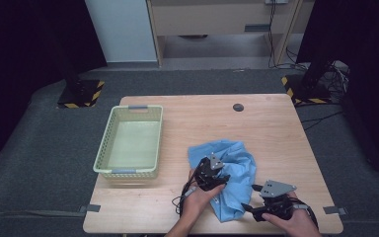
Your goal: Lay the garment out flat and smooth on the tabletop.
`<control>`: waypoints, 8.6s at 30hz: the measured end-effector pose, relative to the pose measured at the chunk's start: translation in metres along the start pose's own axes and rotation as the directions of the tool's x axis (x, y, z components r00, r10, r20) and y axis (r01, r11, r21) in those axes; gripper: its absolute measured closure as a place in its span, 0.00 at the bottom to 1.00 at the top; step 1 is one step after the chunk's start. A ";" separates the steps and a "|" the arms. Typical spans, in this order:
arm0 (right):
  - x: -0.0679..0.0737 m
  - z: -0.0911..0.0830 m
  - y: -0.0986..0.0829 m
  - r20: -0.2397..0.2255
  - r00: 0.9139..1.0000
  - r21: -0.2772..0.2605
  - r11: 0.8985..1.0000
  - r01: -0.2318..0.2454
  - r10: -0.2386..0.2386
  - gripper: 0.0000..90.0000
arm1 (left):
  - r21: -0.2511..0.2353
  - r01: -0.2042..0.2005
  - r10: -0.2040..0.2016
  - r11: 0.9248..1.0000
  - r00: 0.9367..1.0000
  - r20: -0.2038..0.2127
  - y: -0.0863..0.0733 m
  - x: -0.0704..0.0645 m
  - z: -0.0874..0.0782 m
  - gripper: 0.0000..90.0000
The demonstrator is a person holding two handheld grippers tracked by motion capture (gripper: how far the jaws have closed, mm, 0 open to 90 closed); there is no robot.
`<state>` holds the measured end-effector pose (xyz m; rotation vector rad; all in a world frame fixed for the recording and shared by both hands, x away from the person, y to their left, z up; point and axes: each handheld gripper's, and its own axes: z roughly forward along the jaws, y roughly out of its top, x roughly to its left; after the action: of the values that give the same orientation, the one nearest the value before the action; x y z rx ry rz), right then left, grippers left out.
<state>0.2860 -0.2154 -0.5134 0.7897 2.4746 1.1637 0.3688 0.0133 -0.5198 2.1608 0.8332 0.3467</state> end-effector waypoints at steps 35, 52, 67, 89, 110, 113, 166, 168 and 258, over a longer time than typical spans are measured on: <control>0.006 0.031 0.007 -0.114 0.987 0.193 0.973 0.130 -0.110 0.80 | 0.102 0.041 -0.036 0.994 0.998 -0.052 -0.055 0.005 -0.047 0.59; -0.026 0.020 0.018 -0.026 0.999 0.074 0.997 0.030 -0.028 0.99 | 0.128 0.024 -0.025 0.991 1.000 0.012 -0.054 -0.016 -0.046 0.61; -0.029 0.015 0.027 -0.051 0.998 -0.027 0.999 -0.022 0.021 0.99 | 0.107 0.007 -0.013 0.994 0.998 0.054 -0.048 -0.033 -0.035 0.55; -0.024 0.022 0.025 -0.043 0.999 0.011 1.000 0.013 -0.012 0.98 | -0.033 -0.087 0.087 0.996 0.996 0.012 -0.019 -0.054 -0.052 0.42; -0.016 0.020 0.012 0.024 0.999 0.061 0.997 0.040 -0.042 0.90 | -0.019 -0.178 0.179 0.984 0.982 0.068 -0.002 -0.066 -0.022 0.85; -0.016 0.018 0.010 0.049 0.998 0.065 0.997 0.039 -0.042 0.77 | -0.023 -0.175 0.176 0.984 0.983 0.055 0.001 -0.064 -0.023 0.96; 0.024 0.031 0.015 -0.122 0.991 0.085 0.994 0.070 -0.059 0.45 | 0.079 0.002 0.002 0.997 0.998 -0.061 -0.028 -0.004 -0.014 0.99; 0.024 0.032 0.014 -0.122 0.991 0.091 0.993 0.070 -0.059 0.47 | 0.080 0.000 0.005 0.997 0.998 -0.056 -0.028 -0.005 -0.014 0.99; -0.021 -0.024 0.035 0.081 0.996 -0.082 0.996 0.041 -0.034 0.94 | -0.060 -0.306 0.308 0.950 0.951 0.033 0.010 -0.057 -0.045 0.39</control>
<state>0.3038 -0.2240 -0.4702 0.7485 2.3506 1.1903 0.3083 -0.0035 -0.4811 2.2391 0.4556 0.4722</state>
